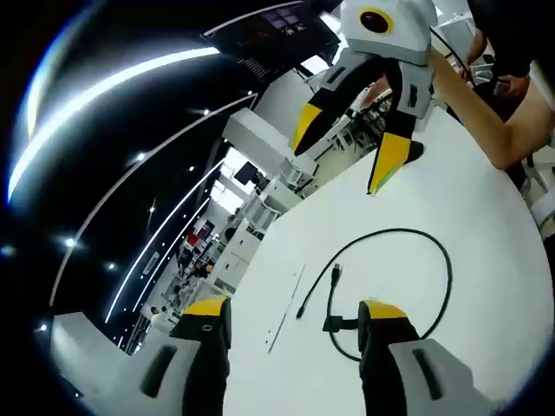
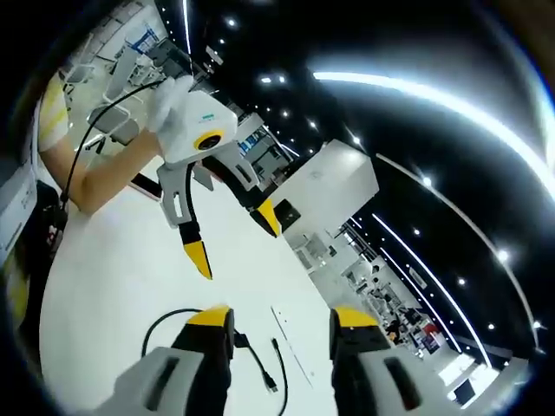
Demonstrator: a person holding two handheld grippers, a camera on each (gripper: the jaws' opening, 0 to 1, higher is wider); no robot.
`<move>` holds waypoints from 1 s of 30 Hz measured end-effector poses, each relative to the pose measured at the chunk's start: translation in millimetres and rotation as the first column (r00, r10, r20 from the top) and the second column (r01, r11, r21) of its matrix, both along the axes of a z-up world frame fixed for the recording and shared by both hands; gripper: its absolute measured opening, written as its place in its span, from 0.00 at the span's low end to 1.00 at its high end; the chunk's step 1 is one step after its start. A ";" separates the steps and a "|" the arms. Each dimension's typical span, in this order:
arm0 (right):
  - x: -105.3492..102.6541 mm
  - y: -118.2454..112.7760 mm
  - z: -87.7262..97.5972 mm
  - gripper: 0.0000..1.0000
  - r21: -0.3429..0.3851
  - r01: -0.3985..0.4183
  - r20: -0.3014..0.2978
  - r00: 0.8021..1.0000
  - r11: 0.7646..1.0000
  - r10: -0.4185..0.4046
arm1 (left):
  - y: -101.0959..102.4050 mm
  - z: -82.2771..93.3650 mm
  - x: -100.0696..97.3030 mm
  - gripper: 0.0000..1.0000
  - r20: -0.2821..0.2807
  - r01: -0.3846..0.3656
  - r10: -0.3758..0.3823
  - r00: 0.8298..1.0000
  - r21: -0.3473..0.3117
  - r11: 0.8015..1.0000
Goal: Find the charging cable on the desk, coil it up and secure with Velcro.
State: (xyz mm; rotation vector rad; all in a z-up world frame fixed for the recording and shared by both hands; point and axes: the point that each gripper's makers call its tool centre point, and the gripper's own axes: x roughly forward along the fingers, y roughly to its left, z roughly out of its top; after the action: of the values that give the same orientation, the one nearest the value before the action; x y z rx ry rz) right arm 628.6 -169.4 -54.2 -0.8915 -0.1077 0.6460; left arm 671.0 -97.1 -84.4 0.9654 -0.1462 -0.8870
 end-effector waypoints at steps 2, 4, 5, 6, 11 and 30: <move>0.5 -0.5 -0.1 0.45 -0.004 0.004 0.001 1.000 1.000 -0.004 | 0.0 3.6 1.2 0.58 0.021 -0.009 0.009 1.000 -0.004 1.000; 0.9 -1.0 -0.4 0.45 -0.006 0.006 0.001 1.000 1.000 -0.006 | 0.1 4.0 0.9 0.58 0.025 -0.010 0.010 1.000 -0.002 1.000; 1.1 -1.1 -0.7 0.45 -0.008 0.008 0.001 1.000 1.000 -0.008 | 0.0 3.5 0.3 0.58 0.024 -0.008 0.008 1.000 0.002 1.000; 1.2 -1.1 -0.8 0.45 -0.008 0.008 0.001 1.000 1.000 -0.008 | -0.3 2.8 -0.2 0.58 0.024 -0.005 0.005 1.000 0.006 1.000; 2.2 -0.2 -2.5 0.45 -0.015 0.009 -0.002 1.000 1.000 -0.009 | -0.7 0.8 0.7 0.58 0.021 -0.006 0.006 1.000 0.016 1.000; 7.2 -10.4 -2.5 0.45 -0.014 0.049 -0.006 0.999 0.999 -0.049 | -9.7 -4.4 14.0 0.56 -0.010 -0.005 0.005 1.000 -0.006 1.000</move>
State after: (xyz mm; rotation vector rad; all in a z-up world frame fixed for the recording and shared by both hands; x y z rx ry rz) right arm 635.8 -179.8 -56.7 -0.9033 -0.0759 0.6045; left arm 684.9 -106.8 -88.8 0.9558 -0.1379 -0.8863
